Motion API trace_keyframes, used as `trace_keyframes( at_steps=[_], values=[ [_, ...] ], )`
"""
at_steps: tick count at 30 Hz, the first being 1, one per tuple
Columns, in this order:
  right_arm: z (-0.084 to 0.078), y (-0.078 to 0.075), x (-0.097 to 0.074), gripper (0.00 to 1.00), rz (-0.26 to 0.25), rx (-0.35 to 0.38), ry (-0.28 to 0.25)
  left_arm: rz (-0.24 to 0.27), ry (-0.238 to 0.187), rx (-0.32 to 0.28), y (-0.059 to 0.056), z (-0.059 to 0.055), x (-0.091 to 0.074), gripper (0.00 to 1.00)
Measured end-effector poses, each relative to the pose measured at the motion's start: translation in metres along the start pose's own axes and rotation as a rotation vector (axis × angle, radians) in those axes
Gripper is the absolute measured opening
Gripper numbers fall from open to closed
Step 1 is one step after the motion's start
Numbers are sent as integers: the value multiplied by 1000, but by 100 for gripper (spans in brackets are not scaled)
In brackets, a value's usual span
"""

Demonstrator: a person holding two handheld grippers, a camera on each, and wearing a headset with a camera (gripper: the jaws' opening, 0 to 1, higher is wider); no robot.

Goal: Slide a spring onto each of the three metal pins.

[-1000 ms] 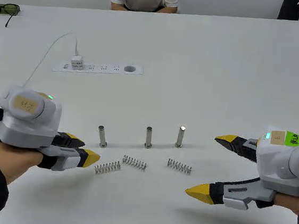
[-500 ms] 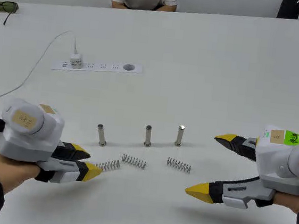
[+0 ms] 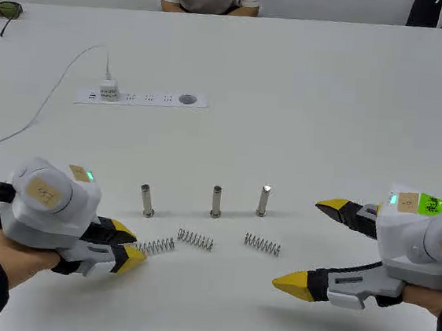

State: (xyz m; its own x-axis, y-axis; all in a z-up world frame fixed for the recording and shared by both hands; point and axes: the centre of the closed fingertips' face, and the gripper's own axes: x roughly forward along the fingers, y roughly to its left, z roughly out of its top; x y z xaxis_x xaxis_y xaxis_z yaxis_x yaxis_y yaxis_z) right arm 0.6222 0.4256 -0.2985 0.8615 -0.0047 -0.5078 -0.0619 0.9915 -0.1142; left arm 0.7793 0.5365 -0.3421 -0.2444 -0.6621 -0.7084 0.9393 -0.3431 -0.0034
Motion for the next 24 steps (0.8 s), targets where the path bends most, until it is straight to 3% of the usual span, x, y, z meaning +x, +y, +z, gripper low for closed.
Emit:
trace_keyframes(
  at_steps=[18, 24],
  values=[
    [0, 0, 0, 83, 0, -1, 1, -9, 9, 47, 1, -3, 6, 11],
    [0, 0, 0, 83, 1, -1, 0, 2, -8, 54, 2, 3, 2, 11]
  ],
)
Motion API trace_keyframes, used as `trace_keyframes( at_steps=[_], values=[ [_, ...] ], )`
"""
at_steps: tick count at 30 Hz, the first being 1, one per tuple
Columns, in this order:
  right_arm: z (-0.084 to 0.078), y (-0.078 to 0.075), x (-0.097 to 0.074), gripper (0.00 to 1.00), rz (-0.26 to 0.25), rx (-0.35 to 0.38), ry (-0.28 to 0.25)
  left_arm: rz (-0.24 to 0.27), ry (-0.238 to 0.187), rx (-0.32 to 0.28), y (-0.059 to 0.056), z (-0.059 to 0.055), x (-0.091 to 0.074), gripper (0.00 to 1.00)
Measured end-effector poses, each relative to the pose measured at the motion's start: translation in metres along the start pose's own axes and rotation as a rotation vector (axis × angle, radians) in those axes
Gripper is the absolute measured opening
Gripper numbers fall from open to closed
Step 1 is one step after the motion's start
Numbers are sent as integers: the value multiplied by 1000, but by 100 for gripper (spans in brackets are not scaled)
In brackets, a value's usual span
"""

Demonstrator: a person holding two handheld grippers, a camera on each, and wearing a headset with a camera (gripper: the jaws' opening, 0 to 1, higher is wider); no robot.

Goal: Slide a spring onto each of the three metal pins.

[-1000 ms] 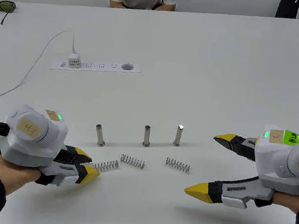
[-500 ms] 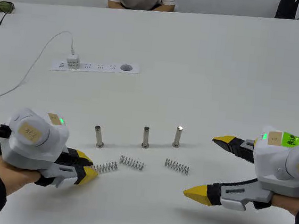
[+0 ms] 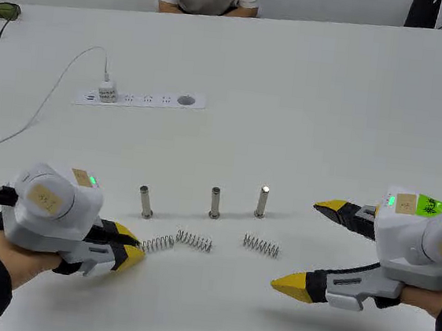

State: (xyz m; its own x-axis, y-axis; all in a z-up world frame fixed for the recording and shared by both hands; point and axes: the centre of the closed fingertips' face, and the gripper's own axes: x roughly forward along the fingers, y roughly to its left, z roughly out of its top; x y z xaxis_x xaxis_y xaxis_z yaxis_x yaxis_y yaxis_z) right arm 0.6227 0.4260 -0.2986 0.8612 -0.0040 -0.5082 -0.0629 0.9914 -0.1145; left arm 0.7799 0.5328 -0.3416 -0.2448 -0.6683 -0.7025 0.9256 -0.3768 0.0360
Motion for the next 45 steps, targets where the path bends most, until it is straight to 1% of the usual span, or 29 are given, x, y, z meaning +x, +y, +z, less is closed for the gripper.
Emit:
trace_keyframes(
  at_steps=[9, 17, 27, 45],
  values=[
    [0, 1, 0, 83, 3, 0, 2, 16, -17, -3, 1, 5, -6, 11],
    [0, 2, 0, 83, 5, -3, 4, 32, -42, 2, 1, 17, -14, 11],
    [0, 2, 0, 83, 4, -3, 4, 41, -63, 0, 3, 26, -18, 11],
    [-1, 1, 0, 83, 3, -5, 7, 49, -84, -14, 6, 34, -21, 11]
  ],
)
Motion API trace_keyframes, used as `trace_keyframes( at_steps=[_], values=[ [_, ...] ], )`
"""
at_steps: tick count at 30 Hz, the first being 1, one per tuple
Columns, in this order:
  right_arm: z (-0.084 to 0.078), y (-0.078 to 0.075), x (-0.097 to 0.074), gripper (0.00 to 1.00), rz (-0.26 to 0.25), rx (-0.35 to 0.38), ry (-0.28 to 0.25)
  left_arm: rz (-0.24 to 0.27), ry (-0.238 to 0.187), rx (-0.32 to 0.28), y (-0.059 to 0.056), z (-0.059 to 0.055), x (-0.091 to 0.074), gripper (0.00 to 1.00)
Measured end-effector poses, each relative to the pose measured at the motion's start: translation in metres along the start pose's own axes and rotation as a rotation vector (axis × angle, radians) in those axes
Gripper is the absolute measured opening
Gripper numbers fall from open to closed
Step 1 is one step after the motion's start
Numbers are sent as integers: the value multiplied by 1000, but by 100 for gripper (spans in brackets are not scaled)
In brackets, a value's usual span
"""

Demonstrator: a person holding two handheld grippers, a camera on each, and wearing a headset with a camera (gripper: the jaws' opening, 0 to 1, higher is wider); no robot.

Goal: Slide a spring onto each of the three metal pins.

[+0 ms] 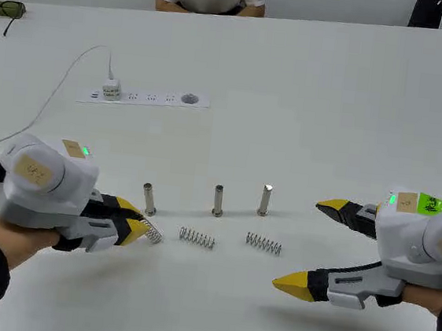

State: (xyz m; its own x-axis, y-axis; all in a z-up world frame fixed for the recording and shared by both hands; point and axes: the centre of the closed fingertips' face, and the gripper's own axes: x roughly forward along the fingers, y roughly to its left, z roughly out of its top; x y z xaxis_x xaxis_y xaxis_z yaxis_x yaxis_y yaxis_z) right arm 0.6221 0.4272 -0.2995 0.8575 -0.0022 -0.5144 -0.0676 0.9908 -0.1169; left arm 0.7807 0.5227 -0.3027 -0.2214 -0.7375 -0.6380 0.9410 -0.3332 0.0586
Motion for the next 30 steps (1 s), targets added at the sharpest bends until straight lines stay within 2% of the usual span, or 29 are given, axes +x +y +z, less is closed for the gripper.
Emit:
trace_keyframes(
  at_steps=[8, 16, 21, 30],
  values=[
    [-1, 1, 1, 83, 2, -6, 4, 9, -9, -15, 3, 4, -2, 11],
    [0, 2, 1, 83, 7, -10, 4, 6, -7, -42, 8, 9, -11, 11],
    [0, 2, 1, 83, 5, -10, 1, 2, -5, -39, 12, 17, -17, 10],
    [2, 1, 0, 83, 1, -7, -7, 12, 2, -11, 25, 35, -25, 10]
  ],
)
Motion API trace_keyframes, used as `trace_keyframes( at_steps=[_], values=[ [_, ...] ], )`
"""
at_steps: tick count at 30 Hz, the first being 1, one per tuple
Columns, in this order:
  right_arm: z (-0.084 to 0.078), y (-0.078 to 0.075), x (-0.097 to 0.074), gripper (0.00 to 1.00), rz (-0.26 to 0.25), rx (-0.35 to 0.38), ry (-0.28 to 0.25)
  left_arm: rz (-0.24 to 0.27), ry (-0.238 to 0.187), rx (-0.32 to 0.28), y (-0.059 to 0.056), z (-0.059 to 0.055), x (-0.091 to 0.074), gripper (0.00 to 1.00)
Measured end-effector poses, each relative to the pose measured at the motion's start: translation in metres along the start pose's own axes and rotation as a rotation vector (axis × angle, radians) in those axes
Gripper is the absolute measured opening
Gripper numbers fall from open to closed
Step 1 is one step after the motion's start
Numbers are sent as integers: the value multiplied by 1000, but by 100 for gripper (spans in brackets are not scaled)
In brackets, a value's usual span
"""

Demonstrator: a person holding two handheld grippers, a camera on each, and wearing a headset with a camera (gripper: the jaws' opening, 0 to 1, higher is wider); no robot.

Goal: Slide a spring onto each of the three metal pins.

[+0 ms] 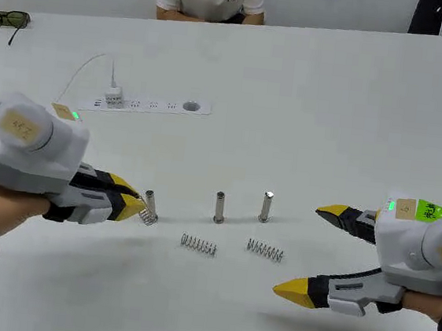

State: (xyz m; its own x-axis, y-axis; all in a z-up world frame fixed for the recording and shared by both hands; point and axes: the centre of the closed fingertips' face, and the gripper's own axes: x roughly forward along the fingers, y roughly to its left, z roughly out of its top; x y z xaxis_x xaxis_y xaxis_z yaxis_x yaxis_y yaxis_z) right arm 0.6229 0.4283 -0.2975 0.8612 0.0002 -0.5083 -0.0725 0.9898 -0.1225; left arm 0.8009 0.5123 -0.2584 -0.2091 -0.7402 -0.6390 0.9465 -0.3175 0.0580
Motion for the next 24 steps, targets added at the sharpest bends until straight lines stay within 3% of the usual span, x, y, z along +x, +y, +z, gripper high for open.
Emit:
trace_keyframes(
  at_steps=[15, 24],
  values=[
    [2, -4, -3, 83, -14, 3, -13, -9, 42, 32, 14, 16, -5, 10],
    [3, -6, -3, 83, -19, 5, -15, -12, 63, 44, 18, 18, -4, 10]
  ],
)
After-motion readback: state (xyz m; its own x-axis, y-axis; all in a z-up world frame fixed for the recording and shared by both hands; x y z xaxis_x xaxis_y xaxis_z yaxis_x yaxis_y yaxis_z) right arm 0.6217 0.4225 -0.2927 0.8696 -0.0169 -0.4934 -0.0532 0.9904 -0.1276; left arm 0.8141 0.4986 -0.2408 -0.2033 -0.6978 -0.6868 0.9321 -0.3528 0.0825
